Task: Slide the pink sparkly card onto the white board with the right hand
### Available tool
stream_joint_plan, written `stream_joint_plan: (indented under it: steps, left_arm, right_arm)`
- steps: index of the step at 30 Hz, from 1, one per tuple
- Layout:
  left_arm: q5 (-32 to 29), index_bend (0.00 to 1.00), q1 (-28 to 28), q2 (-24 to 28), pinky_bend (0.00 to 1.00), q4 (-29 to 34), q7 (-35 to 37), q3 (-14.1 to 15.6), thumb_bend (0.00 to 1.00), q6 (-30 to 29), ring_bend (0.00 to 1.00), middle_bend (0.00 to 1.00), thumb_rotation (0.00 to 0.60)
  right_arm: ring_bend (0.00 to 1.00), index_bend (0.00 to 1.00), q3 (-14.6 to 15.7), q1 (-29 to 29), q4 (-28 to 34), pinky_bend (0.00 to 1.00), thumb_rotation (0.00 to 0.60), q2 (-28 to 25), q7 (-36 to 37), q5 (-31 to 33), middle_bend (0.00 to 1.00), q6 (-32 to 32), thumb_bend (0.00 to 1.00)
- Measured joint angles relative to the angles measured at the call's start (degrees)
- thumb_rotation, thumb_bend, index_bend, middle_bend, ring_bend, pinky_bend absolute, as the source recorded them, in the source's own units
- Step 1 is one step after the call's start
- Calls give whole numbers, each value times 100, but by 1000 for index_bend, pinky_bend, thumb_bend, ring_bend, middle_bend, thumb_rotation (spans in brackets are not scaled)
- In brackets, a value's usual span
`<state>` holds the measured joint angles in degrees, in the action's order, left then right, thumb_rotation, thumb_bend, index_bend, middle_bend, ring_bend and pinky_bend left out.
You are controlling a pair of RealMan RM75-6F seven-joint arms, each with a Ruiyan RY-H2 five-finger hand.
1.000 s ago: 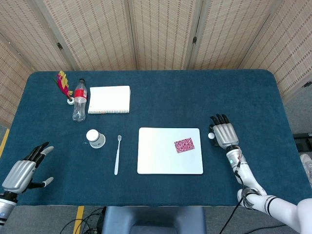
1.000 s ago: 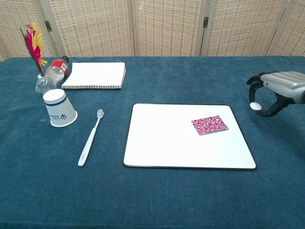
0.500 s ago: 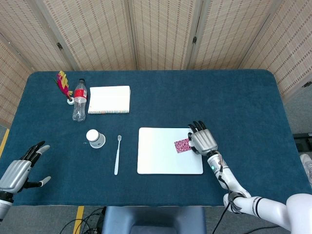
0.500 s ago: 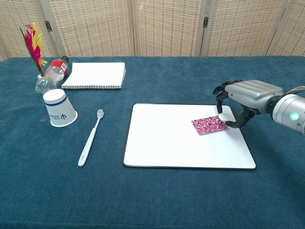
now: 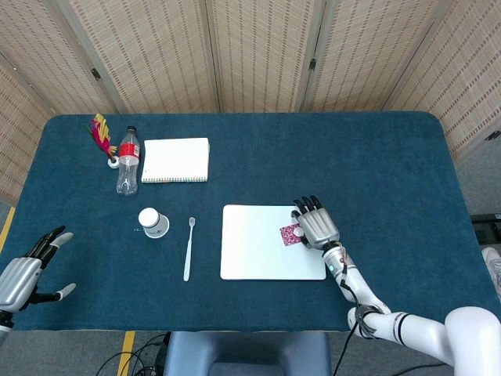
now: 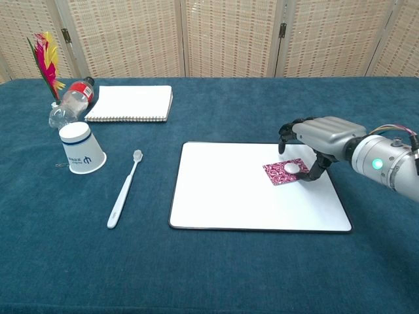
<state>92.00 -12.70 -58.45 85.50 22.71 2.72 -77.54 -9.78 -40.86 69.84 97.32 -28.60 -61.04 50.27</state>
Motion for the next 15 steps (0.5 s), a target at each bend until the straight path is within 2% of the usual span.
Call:
stream_joint_plan:
  steps: [3,7,10,15]
  left_arm:
    - [-44,108,5,-20,296,13,-93,-14,255,17,61,24,600]
    - [-64,108,11,-36,296,29,-207,-25,255,21,61,24,600]
    - [-79,108,22,-54,296,54,-325,-35,255,5,61,24,600]
    - [-80,108,49,-103,296,148,-667,-37,255,-25,61,24,600]
  right_arm:
    - [0,36,8,33,173,0,600,-125,5,10,34,50,194]
    - [0,31,15,172,570,0,600,-403,136,-76,30,296,185]
    - [0,31,67,412,983,0,600,-715,320,-289,27,709,180]
    - [0,31,378,1115,1642,0,600,-1372,627,-974,27,1893,175]
